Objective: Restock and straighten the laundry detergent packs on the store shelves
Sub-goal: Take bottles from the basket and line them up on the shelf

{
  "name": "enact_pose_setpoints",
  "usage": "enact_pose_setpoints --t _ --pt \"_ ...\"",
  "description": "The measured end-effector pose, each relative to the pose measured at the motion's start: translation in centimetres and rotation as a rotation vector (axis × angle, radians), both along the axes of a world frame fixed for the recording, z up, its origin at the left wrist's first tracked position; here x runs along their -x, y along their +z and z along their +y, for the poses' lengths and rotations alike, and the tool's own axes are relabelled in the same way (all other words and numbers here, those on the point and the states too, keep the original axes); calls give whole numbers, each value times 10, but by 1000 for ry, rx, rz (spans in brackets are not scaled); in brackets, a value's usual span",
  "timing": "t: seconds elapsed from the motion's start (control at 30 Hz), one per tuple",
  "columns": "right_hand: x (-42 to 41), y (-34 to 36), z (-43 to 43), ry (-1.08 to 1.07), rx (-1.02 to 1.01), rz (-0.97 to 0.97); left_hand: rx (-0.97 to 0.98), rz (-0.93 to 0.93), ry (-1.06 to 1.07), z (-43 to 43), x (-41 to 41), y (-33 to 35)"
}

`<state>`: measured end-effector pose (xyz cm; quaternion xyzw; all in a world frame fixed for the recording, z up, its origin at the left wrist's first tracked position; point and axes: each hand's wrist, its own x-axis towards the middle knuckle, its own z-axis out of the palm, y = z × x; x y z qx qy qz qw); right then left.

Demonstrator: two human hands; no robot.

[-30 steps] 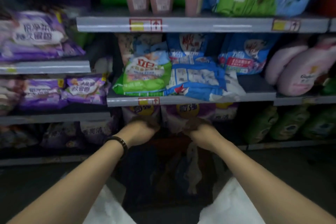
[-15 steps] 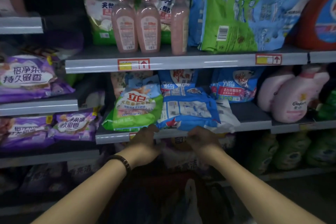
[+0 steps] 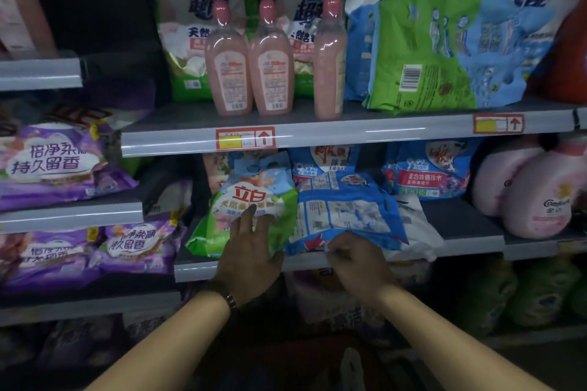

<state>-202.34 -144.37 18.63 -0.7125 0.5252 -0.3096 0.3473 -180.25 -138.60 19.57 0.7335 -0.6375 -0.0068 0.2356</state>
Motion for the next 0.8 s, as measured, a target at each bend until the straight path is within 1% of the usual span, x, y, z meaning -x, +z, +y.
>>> enact_pose_setpoints --t 0.13,0.23,0.3,0.37,0.43,0.5,0.57,0.67,0.73,0.8 --pt "-19 12 0 34 9 -7 -100 9 3 -4 -6 12" --pt "-32 44 -1 76 28 -17 -8 71 -84 -6 -1 48" --pt "-38 81 -5 50 72 -46 53 141 -112 -9 5 86" --pt "-42 126 -9 -12 151 -106 146 202 -134 -12 11 128" --pt "-43 171 -16 -74 277 -150 239 218 -158 -18 13 164" --pt "-43 209 -24 -119 350 -203 243 251 -169 -24 15 196" --pt "-41 236 -38 -155 373 -240 229 351 -186 -31 16 221" --pt "-38 263 -60 -180 386 -263 218 446 -210 -46 23 249" --pt "-37 273 -74 -174 307 -281 207 453 -233 -58 31 262" --pt "-37 276 -89 -184 236 -243 194 424 -239 -67 41 270"
